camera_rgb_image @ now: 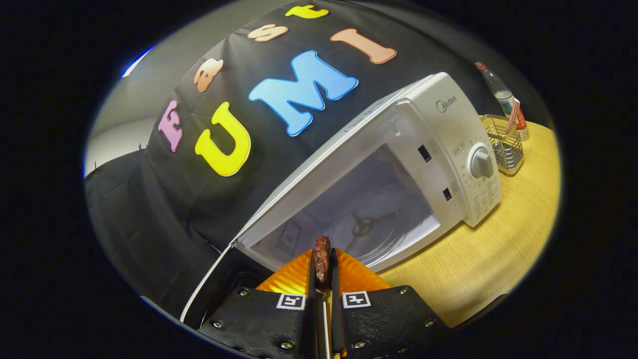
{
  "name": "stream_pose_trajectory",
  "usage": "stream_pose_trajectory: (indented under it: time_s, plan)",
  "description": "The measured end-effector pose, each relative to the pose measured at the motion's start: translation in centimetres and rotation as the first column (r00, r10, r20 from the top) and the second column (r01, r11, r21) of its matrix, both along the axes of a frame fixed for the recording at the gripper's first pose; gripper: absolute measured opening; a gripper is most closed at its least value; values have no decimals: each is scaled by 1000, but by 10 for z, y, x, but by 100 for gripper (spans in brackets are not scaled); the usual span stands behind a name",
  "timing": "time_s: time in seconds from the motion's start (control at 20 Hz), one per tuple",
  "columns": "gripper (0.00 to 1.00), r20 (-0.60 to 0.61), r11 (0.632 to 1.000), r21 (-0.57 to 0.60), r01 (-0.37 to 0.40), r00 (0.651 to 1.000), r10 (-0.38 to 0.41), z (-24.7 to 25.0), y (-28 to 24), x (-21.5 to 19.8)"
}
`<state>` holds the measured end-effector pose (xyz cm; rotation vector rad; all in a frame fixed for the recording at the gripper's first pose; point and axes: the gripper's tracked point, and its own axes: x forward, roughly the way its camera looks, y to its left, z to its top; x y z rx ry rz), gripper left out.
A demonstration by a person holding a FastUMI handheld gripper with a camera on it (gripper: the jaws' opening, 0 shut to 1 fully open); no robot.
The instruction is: Open the microwave, put the food inside, and close the microwave door.
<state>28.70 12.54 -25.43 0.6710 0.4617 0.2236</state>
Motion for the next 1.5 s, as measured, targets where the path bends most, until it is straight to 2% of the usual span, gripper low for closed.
stream_pose_trajectory:
  time_s: [0.5, 0.7, 0.85, 0.95, 1.0, 1.05, 1.1, 1.15, 1.25, 1.35, 1.5]
  plan:
    - [12, 41, 994, -93, 64, 997, -60, -35, 4, 64]
    - [12, 27, 994, -95, 51, 998, -49, -49, 8, 79]
    - [13, 50, 984, -165, 64, 997, -57, -54, 6, 90]
    - [19, 57, 964, -257, 72, 997, -59, -61, -2, 96]
    - [26, 58, 956, -285, 72, 997, -57, -63, -4, 99]
    - [27, 52, 947, -314, 70, 997, -56, -66, -6, 100]
    - [45, 48, 937, -342, 69, 997, -56, -69, -8, 103]
    - [54, 50, 927, -368, 72, 997, -57, -70, -12, 104]
    - [94, 73, 896, -433, 97, 995, -72, -69, -23, 109]
    - [96, 101, 860, -497, 115, 992, -75, -65, -30, 108]
    - [96, 119, 835, -541, 97, 992, -38, -54, -30, 97]
